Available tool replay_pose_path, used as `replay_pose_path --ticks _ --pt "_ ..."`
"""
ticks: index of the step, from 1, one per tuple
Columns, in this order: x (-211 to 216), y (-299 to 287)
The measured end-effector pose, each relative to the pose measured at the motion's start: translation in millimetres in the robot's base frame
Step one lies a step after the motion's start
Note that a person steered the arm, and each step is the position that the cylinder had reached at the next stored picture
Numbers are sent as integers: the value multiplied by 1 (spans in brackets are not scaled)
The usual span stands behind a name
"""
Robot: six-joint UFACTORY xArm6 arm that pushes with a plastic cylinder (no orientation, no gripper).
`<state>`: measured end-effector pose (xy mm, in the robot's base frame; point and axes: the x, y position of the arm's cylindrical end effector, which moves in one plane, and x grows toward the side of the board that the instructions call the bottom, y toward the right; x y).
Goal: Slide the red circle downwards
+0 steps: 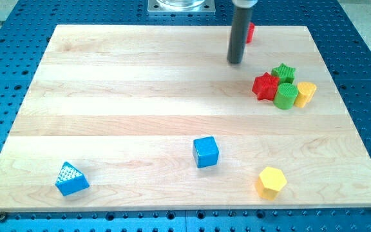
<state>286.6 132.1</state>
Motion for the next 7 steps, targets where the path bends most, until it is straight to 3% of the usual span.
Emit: replay_pose_path --ticks 2,7 --pt "-85 109" --pt "-91 18"
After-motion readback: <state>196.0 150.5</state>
